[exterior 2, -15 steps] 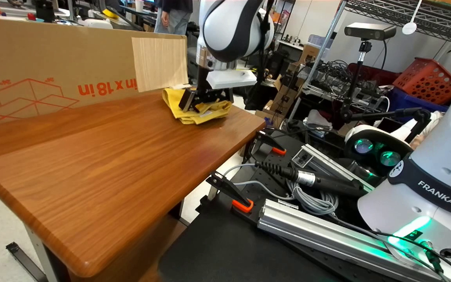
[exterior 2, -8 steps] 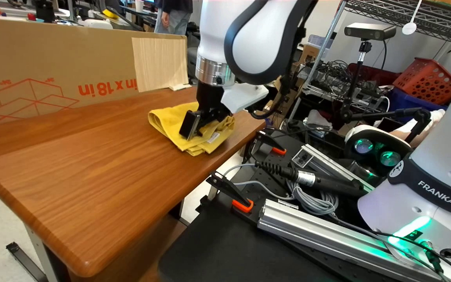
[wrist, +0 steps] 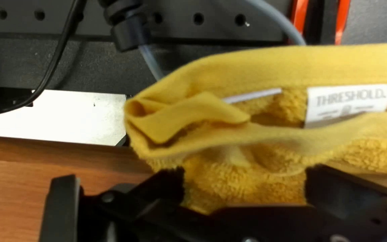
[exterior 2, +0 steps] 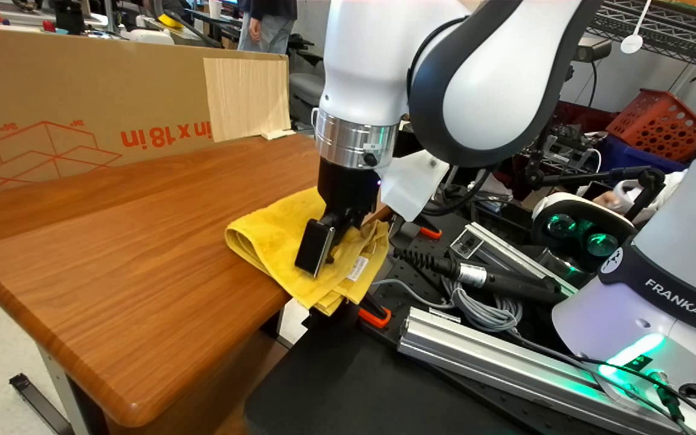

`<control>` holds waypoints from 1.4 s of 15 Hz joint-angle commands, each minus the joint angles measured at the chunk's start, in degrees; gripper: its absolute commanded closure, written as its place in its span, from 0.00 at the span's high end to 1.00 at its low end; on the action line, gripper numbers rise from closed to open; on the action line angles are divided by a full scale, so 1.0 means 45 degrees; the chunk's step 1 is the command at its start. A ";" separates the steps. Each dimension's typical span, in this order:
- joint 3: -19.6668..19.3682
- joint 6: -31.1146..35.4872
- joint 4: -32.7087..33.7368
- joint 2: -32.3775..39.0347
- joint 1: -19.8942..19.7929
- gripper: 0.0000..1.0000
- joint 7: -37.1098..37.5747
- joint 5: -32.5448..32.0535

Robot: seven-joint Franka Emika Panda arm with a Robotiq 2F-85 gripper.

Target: Clean the table using the yellow towel

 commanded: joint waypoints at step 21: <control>0.0370 0.0346 0.3352 0.1427 -0.1200 1.00 0.0299 0.2434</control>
